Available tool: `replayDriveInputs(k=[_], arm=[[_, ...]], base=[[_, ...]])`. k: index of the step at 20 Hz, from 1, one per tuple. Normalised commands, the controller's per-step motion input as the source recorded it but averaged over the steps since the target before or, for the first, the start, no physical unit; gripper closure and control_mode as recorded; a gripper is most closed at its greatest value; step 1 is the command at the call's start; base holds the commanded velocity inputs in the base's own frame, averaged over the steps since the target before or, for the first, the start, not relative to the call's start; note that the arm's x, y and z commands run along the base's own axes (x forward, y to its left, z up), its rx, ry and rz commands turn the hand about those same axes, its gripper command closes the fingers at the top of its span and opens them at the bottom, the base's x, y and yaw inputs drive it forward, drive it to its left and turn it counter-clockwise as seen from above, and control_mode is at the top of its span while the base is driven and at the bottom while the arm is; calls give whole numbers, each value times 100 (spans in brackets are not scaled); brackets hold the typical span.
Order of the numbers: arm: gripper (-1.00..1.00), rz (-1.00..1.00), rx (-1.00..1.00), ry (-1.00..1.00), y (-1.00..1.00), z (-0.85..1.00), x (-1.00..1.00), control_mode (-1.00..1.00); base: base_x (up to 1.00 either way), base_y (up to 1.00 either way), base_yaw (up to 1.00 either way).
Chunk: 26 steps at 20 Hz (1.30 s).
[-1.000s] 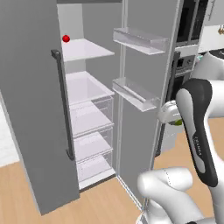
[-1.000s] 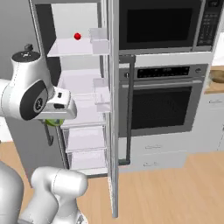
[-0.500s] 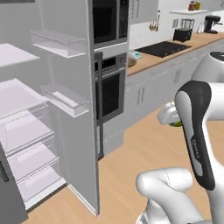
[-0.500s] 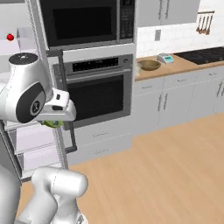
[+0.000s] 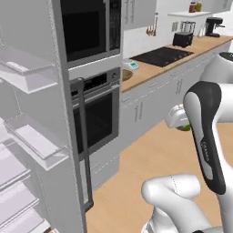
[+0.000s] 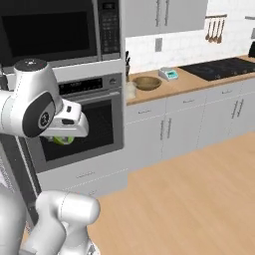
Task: Grab a lemon wedge from the fridge and one ice cube from the ice bowl, and put them in the glass of lemonade.
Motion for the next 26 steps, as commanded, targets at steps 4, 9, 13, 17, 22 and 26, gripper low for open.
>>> replayDriveInputs(k=[4, 9, 13, 17, 22, 26], arm=[[100, 0, 0, 0, 0, 0, 0, 100], [100, 0, 0, 0, 0, 0, 0, 100], [100, 0, 0, 0, 0, 0, 0, 100], [100, 0, 0, 0, 0, 0, 0, 100], [100, 0, 0, 0, 0, 0, 0, 100], [100, 0, 0, 0, 0, 0, 0, 100]], base=[[100, -33, -3], [100, -60, 1], [100, -67, 15], [100, -53, 43], [100, -43, 62], [97, -87, 51]])
